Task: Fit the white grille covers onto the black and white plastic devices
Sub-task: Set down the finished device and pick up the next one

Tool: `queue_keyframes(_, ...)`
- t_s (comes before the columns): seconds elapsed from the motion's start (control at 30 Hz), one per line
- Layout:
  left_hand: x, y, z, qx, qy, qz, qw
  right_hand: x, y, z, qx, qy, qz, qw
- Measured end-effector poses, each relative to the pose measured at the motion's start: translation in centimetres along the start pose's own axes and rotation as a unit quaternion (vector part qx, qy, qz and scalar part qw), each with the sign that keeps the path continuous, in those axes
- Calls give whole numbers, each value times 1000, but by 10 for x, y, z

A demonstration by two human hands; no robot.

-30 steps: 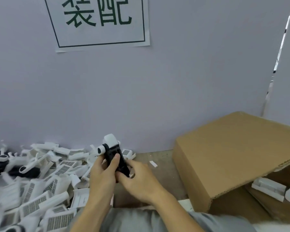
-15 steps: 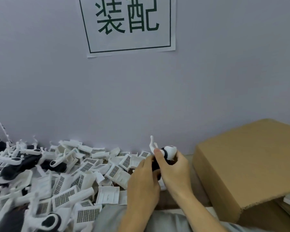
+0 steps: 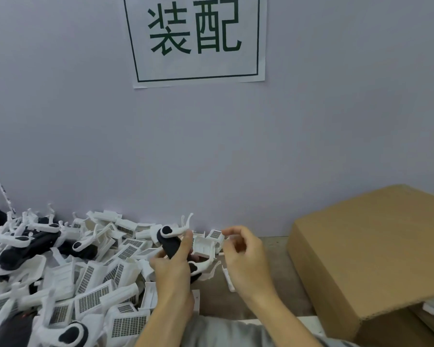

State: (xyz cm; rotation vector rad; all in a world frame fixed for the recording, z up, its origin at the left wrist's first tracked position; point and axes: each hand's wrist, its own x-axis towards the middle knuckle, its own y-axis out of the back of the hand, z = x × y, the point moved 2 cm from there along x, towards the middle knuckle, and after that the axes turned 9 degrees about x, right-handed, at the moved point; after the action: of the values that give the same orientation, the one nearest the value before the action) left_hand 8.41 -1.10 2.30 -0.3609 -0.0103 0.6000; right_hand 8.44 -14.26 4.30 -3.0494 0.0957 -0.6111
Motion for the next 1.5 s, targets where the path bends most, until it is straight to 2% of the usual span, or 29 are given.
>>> queue_keyframes(0.07,-2,-3,2,-55,19,-33,998,-1,1,12,42,-128,-47,990)
queue_keyframes(0.13,-4,-5,2,-109,44,-62,991,-7,-3,16,160,-256,-113,947)
queue_keyframes(0.17,-4,-4,2,-110,46,-70,990,-9,-6,18,201,-280,-147,927)
queue_keyframes(0.23,-5,-3,3,-66,28,-91,993,-10,-9,18,212,-261,-201,920)
queue_keyframes(0.37,-14,-8,2,-5,-37,-115,993,-10,-10,24,182,-237,-177,938)
queue_keyframes(0.43,-18,-10,-1,10,-38,-115,993,-10,-9,27,164,-230,-163,945)
queue_keyframes(0.57,-17,-9,-4,3,-27,-113,993,-9,-12,28,84,-177,-183,963)
queue_keyframes(0.73,-14,-8,-9,-14,-14,-117,993,-7,-15,33,87,-166,-168,968)
queue_keyframes(1.0,-9,-6,-13,-17,-6,-109,994,-10,-14,36,49,-162,-211,963)
queue_keyframes(1.17,-8,-5,-11,-50,20,-101,993,-10,-16,39,89,-193,-220,952)
queue_keyframes(1.37,-12,-9,-8,-6,-25,-94,995,-7,-16,45,75,-180,-207,959)
queue_keyframes(1.5,-13,-9,-7,10,-29,-90,995,-7,-16,44,112,-204,-207,950)
